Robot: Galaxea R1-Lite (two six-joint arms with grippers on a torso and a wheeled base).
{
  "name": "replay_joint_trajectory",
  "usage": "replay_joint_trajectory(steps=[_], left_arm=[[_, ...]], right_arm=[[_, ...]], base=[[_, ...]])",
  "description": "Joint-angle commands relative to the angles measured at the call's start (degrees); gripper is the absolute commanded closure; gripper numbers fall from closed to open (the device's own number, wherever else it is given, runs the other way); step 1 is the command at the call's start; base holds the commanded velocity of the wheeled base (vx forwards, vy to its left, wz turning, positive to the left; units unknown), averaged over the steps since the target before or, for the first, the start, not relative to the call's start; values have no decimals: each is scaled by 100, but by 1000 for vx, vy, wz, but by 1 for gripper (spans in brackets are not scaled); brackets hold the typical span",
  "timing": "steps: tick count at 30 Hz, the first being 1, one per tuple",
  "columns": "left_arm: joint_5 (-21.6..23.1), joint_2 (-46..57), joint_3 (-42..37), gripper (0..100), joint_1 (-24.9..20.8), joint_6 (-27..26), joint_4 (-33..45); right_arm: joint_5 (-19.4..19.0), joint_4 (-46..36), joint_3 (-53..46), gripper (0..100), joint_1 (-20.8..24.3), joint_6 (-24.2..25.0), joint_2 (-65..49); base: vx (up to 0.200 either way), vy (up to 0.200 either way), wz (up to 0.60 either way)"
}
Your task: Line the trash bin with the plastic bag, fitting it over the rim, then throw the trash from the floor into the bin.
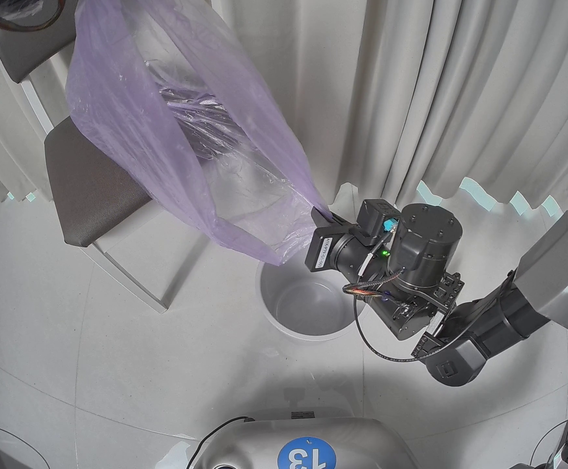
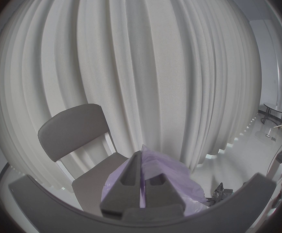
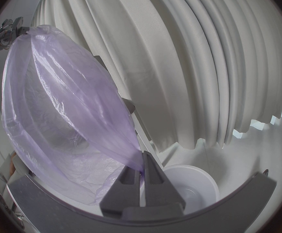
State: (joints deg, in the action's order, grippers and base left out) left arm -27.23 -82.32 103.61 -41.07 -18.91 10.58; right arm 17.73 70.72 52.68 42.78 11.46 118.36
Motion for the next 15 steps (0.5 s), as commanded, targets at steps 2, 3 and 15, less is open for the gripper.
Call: replay_joint_trajectory(steps=[2, 3, 15], left_arm=[[-36, 217, -702, 100, 170, 36, 5], [-36, 313, -939, 100, 170, 1, 14], [122, 647, -2011, 100, 134, -280, 752]], right_arm=[[-120, -32, -803, 100, -182, -30, -964], [-173, -49, -961, 100, -217, -38, -1157], [-419, -814, -2060, 100, -938, -135, -2739]], base=[[0, 0, 0], [0, 0, 0], [0, 0, 0]])
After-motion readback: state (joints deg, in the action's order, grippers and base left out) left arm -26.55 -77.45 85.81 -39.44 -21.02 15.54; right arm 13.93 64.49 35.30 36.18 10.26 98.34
